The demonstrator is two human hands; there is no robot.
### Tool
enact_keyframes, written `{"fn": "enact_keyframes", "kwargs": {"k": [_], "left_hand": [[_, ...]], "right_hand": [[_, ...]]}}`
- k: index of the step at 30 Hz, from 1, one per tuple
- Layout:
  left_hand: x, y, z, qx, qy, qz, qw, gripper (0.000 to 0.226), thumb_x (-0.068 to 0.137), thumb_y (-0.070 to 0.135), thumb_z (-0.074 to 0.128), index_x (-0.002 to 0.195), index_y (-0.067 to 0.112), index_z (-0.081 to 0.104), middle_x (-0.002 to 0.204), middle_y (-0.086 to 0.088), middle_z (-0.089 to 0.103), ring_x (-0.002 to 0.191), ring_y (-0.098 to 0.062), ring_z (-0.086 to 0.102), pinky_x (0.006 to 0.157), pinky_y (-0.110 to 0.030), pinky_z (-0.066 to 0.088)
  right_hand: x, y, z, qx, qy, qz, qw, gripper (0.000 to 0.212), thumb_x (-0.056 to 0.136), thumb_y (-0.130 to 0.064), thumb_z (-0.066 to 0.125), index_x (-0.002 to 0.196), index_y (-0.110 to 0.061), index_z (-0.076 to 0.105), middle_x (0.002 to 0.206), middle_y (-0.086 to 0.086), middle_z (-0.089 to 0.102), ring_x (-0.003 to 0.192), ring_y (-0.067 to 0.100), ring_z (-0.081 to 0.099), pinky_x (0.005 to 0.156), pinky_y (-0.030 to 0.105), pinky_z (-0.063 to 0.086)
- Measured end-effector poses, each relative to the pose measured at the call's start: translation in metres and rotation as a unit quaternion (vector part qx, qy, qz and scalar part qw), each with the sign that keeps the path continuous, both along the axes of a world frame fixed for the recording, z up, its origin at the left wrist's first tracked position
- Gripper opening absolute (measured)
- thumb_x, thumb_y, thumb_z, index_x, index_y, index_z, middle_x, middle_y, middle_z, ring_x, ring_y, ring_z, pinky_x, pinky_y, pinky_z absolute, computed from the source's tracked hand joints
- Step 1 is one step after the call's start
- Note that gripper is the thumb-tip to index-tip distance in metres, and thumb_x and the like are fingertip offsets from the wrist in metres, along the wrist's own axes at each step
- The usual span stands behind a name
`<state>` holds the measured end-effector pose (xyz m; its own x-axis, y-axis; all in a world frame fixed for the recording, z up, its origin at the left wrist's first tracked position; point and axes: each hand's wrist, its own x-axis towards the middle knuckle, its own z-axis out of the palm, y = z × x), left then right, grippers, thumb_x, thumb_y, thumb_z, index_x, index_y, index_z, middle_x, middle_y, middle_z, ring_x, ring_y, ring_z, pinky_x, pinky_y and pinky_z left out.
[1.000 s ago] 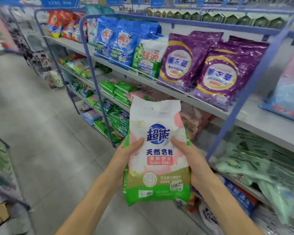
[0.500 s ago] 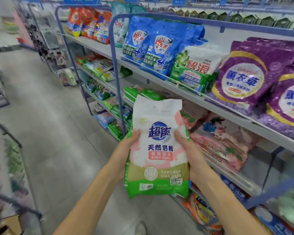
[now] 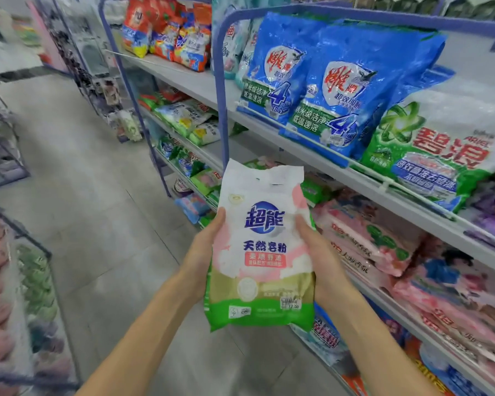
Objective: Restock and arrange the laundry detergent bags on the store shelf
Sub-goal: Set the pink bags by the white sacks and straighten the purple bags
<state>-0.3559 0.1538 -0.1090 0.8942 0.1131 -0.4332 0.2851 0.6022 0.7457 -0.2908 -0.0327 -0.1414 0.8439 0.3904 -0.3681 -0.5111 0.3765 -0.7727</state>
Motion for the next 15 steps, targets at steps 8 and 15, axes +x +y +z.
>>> {"fn": "enact_keyframes", "kwargs": {"k": [8, 15], "left_hand": [[0.094, 0.107, -0.026, 0.022, 0.025, -0.064, 0.997, 0.039, 0.101, 0.046, 0.051, 0.117, 0.018, 0.072, 0.118, -0.014, 0.074, 0.104, -0.034, 0.073, 0.085, -0.046, 0.061], [0.174, 0.18, -0.036, 0.029, 0.073, -0.175, 0.981, 0.043, 0.1, 0.046, 0.053, 0.121, 0.013, 0.071, 0.117, -0.016, 0.075, 0.102, -0.035, 0.074, 0.085, -0.049, 0.061]], "right_hand": [[0.068, 0.104, -0.021, -0.046, 0.023, -0.079, 0.996, 0.052, 0.092, -0.048, 0.068, 0.127, -0.011, 0.069, 0.117, 0.019, 0.075, 0.109, 0.039, 0.072, 0.102, 0.061, 0.051], [0.098, 0.175, -0.039, -0.036, 0.074, -0.204, 0.975, 0.049, 0.092, -0.047, 0.069, 0.126, -0.012, 0.07, 0.117, 0.018, 0.075, 0.108, 0.039, 0.072, 0.101, 0.062, 0.051]]}}
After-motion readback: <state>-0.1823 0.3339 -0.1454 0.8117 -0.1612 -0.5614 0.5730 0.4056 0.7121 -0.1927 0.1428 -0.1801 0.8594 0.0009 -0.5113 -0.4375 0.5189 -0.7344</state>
